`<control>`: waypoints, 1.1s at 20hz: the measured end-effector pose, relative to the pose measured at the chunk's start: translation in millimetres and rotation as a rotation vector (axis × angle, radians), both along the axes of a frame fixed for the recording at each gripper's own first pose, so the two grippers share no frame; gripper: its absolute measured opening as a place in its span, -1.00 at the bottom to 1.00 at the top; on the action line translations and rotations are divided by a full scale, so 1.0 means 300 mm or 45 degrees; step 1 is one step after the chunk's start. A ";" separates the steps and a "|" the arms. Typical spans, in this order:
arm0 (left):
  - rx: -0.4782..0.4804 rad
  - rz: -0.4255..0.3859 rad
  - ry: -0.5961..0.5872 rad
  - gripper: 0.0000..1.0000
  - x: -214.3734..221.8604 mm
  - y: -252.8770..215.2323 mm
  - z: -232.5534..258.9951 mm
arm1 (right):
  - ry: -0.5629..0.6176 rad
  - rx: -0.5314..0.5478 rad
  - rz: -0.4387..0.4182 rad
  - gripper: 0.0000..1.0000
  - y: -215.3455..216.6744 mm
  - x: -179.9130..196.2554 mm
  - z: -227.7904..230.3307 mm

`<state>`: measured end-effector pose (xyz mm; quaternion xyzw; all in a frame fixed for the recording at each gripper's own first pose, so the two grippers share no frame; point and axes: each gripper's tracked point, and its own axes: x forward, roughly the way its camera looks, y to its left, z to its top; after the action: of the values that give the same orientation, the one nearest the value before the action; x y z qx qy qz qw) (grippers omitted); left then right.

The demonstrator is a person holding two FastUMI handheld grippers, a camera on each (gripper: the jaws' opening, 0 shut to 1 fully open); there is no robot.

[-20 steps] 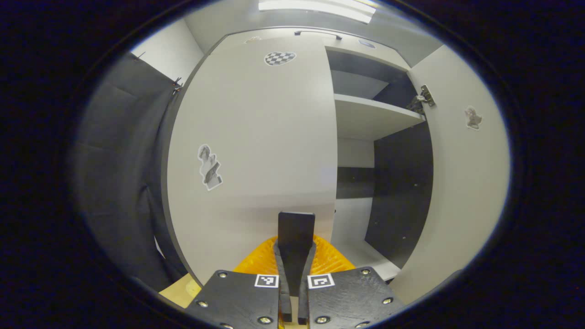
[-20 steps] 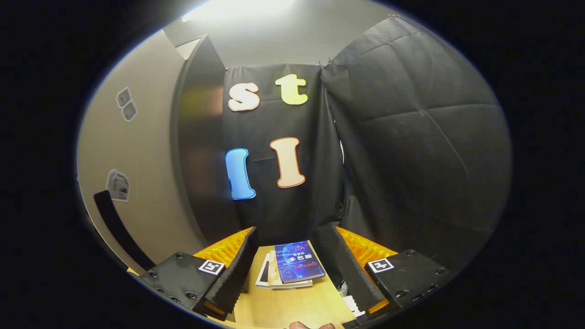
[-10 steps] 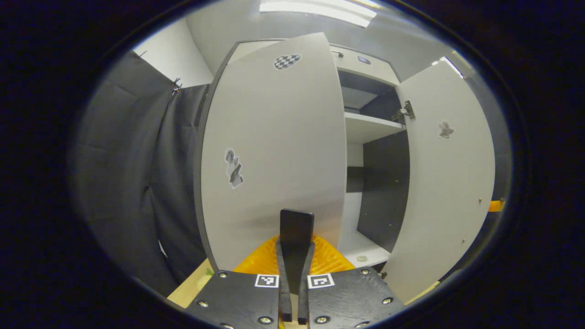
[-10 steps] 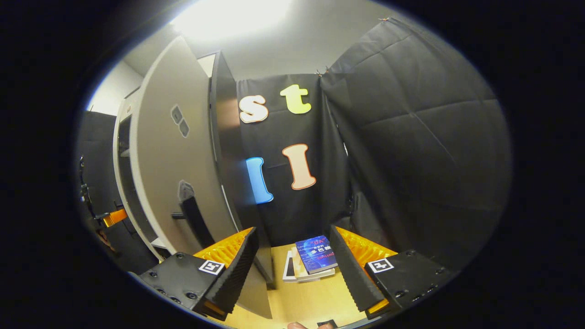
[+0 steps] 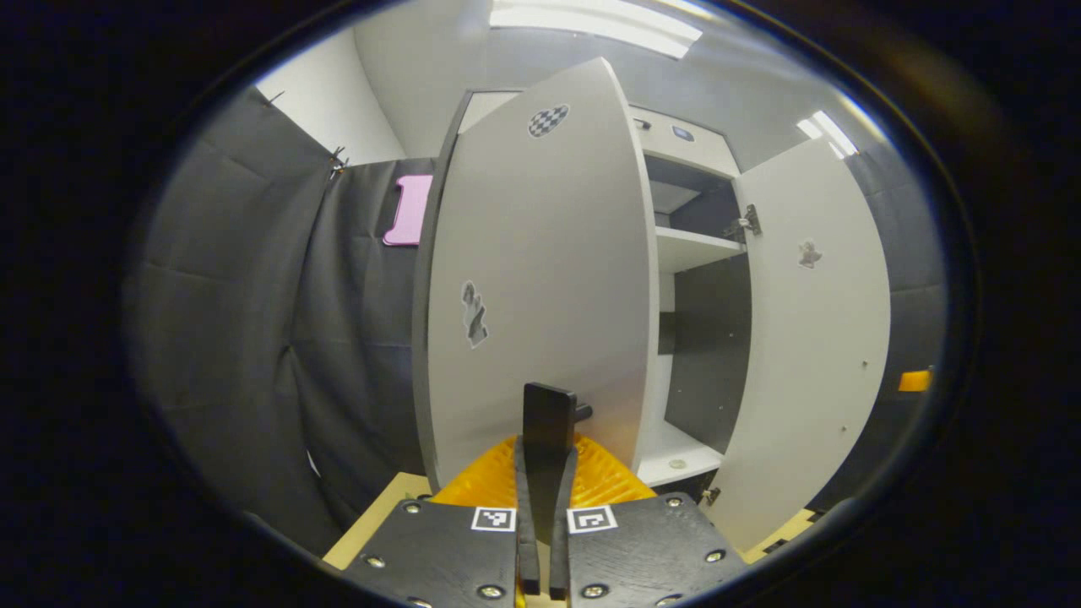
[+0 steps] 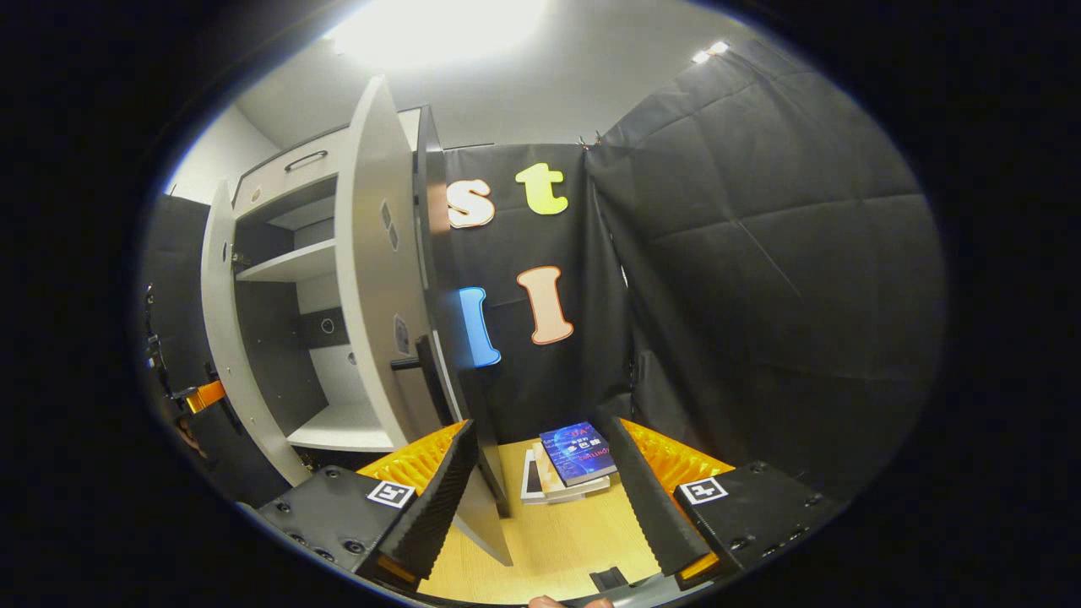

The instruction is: Open the right door of the double-door shoe cabinet with the right hand, and open the left door with the left hand.

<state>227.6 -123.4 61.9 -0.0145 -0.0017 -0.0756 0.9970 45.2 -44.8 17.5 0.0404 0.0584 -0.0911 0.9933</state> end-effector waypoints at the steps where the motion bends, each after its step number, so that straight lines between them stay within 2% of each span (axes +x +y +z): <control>1: 0.003 0.003 -0.003 -0.85 -0.003 0.009 0.002 | 0.002 -0.004 -0.005 0.96 0.006 -0.010 -0.003; 4: 0.035 0.026 -0.017 -0.86 -0.017 0.049 0.005 | -0.010 0.004 -0.014 0.96 0.031 -0.032 -0.004; 5: 0.037 0.035 -0.020 -0.87 -0.023 0.059 0.002 | -0.015 0.011 -0.011 0.90 0.040 -0.035 -0.002; 8: -0.029 0.049 -0.027 -0.87 -0.022 0.078 0.012 | -0.020 0.008 -0.010 0.96 0.066 -0.034 -0.005; 13: -0.040 -0.010 -0.030 -0.87 -0.026 0.091 0.013 | -0.021 0.016 0.025 0.95 0.144 -0.016 -0.013; 17: -0.067 -0.026 -0.017 -0.88 -0.025 0.102 0.008 | -0.015 -0.009 0.014 0.96 0.173 -0.033 -0.008; 19: -0.069 0.005 -0.027 -0.96 -0.028 0.139 0.009 | -0.026 -0.021 -0.005 0.95 0.179 -0.047 0.009; 22: -0.057 0.083 0.010 -0.97 -0.019 0.212 -0.023 | -0.020 -0.033 -0.029 0.96 0.187 -0.073 0.017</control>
<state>221.7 -59.7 55.1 -0.0373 0.0000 -0.0431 0.9984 23.2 11.3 22.5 0.0289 0.0490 -0.1028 0.9931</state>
